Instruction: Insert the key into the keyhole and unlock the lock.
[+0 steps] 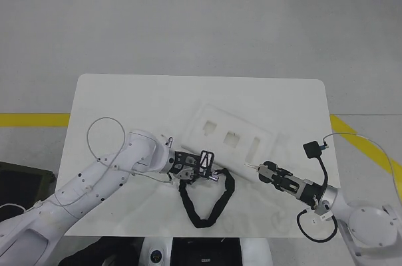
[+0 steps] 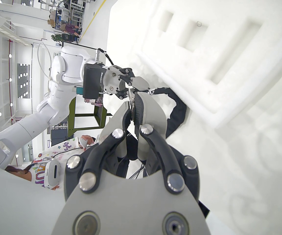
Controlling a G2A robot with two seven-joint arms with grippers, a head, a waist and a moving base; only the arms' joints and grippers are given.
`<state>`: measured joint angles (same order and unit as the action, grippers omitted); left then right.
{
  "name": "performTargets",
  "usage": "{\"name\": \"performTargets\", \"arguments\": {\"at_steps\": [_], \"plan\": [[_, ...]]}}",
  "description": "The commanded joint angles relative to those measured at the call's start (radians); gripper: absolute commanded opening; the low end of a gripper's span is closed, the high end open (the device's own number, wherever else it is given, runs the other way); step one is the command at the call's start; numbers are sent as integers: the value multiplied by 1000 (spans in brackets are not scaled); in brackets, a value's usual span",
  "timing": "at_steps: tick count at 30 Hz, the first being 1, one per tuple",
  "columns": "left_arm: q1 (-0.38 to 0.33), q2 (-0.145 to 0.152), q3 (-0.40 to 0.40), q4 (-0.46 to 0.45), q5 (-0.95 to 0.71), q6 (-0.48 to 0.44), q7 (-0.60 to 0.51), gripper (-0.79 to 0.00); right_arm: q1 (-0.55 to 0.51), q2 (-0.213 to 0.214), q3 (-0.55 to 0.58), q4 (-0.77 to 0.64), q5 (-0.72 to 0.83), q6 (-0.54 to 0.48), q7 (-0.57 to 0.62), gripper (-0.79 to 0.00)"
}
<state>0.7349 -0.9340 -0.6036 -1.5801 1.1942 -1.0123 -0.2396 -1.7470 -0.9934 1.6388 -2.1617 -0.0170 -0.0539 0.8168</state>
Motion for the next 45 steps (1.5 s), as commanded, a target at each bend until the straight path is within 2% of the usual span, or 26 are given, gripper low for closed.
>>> {"name": "performTargets", "arguments": {"at_steps": [1,11,17,24,31,39,45], "plan": [[15,14,-13,7,-3,0,49,-785,0,0,0,0,0,0,0,-785],[83,88,-55,51,48,0,385,-785,-5,0,-13,-8,23,-14,4,-785],[120,112,-85,80,157,0,657,-785,-5,5,-17,-38,40,-17,66,-785],[138,105,-89,130,251,6,873,-785,5,8,-63,-87,17,5,116,-785],[135,85,-64,187,292,0,1012,-785,37,6,-125,-73,-16,42,79,-785],[123,67,-39,197,316,11,1058,-785,105,-1,-233,-30,-123,151,11,-785],[114,60,-27,196,330,0,1047,-785,163,-9,-316,-2,-122,167,5,-785]]}}
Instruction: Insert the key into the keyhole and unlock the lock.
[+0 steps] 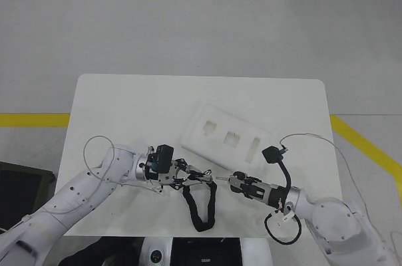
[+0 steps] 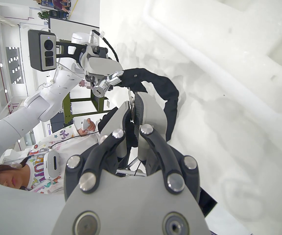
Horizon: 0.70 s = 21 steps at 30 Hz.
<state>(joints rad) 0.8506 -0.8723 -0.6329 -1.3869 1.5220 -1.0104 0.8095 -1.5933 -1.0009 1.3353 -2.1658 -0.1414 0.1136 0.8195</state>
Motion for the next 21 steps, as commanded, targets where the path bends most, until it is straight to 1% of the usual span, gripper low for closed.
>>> {"name": "performTargets", "arguments": {"at_steps": [1,7,21], "plan": [[-3,-4,4,5,2,-2,-2,-785,17,-2,-22,3,5,-2,2,-785],[-15,-15,16,20,12,-2,-19,-785,43,-6,-51,11,11,-3,-5,-785],[-37,-32,40,26,-2,-2,-63,-785,67,-8,-85,16,12,-13,-4,-785]]}}
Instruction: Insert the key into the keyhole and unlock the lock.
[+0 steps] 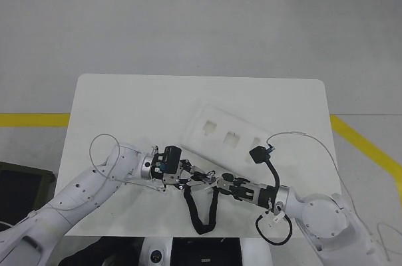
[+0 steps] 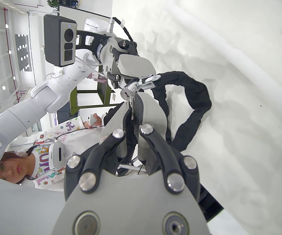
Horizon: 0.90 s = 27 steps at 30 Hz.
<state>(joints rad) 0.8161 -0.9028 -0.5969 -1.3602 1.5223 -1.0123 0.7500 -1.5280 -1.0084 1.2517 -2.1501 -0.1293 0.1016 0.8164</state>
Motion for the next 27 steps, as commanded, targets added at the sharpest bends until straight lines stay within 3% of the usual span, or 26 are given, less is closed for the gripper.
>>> {"name": "performTargets", "arguments": {"at_steps": [1,4,6,11,15,27], "plan": [[-5,-3,7,-1,-5,0,-6,-757,3,0,-3,1,1,-3,-2,-785],[-15,-6,20,-1,-12,0,-13,-727,5,0,-5,3,1,-3,-2,-785],[-24,-8,31,0,-15,0,-19,-785,7,0,-7,4,2,-6,-3,-785],[-37,-11,35,22,-31,0,-32,-785,2,2,23,11,0,2,-24,-785],[-35,-8,31,53,-40,0,-110,-785,-26,8,75,8,1,4,-31,-785],[-28,-1,7,58,-190,2,-531,-785,-83,16,138,-10,7,-10,-42,-785]]}}
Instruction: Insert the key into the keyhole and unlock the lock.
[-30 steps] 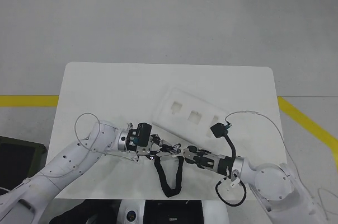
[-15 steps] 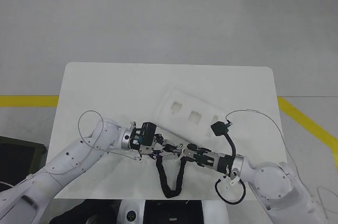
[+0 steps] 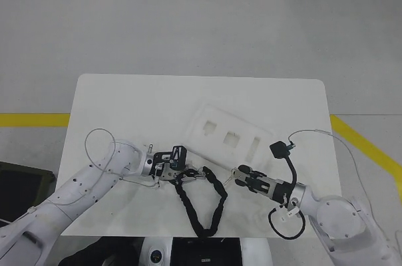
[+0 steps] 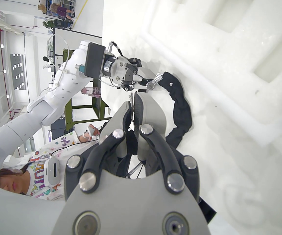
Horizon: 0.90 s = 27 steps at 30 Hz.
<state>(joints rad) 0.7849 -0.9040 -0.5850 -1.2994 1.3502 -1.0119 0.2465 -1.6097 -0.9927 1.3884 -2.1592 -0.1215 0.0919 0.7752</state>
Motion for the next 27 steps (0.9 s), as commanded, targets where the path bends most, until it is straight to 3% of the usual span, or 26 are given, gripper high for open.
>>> {"name": "performTargets", "arguments": {"at_steps": [1,5,8,12,17,27], "plan": [[6,0,-9,-10,-32,5,-53,-785,-3,0,2,-2,-3,0,-2,-785],[16,1,-26,-40,-77,8,-126,-785,-9,1,8,-7,-3,-2,-5,-785],[23,0,-37,-60,-100,18,-170,-465,-12,2,11,-8,-3,-4,-7,-785],[28,-3,-48,-78,-125,33,-222,-354,-14,2,11,-9,-3,-7,-9,-785],[33,-7,-64,-100,-156,58,-268,-339,-17,3,15,-10,-2,-10,-9,-785],[36,-21,-66,-115,-188,48,-340,-406,-23,4,20,-7,5,-19,-11,-785]]}}
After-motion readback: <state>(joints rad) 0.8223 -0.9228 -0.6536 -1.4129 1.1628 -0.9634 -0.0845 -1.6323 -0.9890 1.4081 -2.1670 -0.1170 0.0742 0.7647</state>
